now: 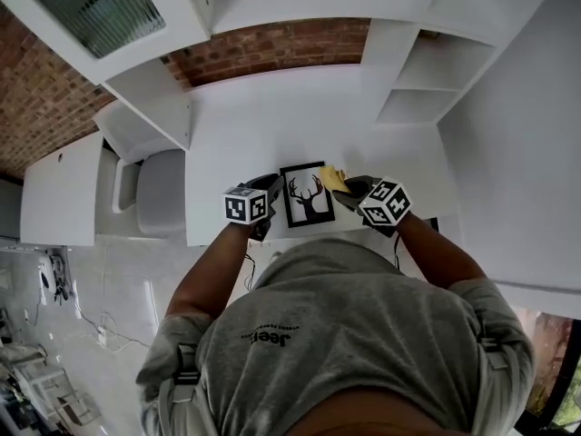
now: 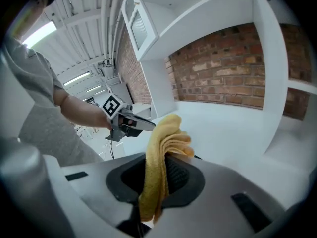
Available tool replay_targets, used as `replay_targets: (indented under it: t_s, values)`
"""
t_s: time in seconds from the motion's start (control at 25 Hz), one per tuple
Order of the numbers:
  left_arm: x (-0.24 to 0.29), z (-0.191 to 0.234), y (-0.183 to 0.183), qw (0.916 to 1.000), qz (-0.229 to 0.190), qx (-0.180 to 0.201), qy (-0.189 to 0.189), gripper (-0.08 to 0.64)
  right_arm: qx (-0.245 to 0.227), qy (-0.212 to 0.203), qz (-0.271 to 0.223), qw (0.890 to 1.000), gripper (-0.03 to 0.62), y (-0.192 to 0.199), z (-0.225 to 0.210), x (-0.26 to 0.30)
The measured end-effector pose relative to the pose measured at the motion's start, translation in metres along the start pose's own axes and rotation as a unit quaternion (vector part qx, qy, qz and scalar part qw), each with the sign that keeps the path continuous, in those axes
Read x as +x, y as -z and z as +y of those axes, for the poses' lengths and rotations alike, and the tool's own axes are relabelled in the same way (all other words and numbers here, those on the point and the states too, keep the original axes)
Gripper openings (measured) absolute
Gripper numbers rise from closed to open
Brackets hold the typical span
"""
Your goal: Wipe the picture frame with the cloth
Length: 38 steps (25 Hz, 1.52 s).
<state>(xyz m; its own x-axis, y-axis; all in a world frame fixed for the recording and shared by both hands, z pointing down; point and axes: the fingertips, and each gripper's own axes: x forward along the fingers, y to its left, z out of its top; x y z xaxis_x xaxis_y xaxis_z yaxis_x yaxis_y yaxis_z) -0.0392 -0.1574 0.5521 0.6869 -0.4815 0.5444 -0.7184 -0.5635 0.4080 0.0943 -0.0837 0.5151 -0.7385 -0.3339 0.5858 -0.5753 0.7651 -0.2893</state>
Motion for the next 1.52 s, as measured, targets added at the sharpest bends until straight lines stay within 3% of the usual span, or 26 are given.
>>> replay_targets:
  t_s: [0.2,0.4,0.8,1.08,1.52]
  values:
    - [-0.047,-0.008,-0.046,0.9959,-0.081,0.036,-0.014,0.054,0.002,0.026,-0.037,0.999,0.059,-0.023,-0.017,-0.034]
    - [-0.095,-0.013,-0.084,0.9857,-0.156,0.054,-0.03,0.04,-0.006,0.055,-0.079,0.995,0.059,-0.054,-0.029,-0.068]
    - [-0.163,-0.038,-0.132,0.9654,-0.237,0.103,-0.038,0.02,-0.031,0.117,-0.162,0.979,0.06,-0.111,-0.038,-0.137]
    - [-0.19,-0.05,-0.149,0.9547,-0.271,0.116,-0.039,0.02,-0.02,0.143,-0.186,0.972,0.06,-0.115,-0.048,-0.154]
    - [-0.191,-0.053,-0.141,0.9554,-0.272,0.107,-0.039,0.02,-0.028,0.14,-0.183,0.973,0.06,-0.114,-0.041,-0.152]
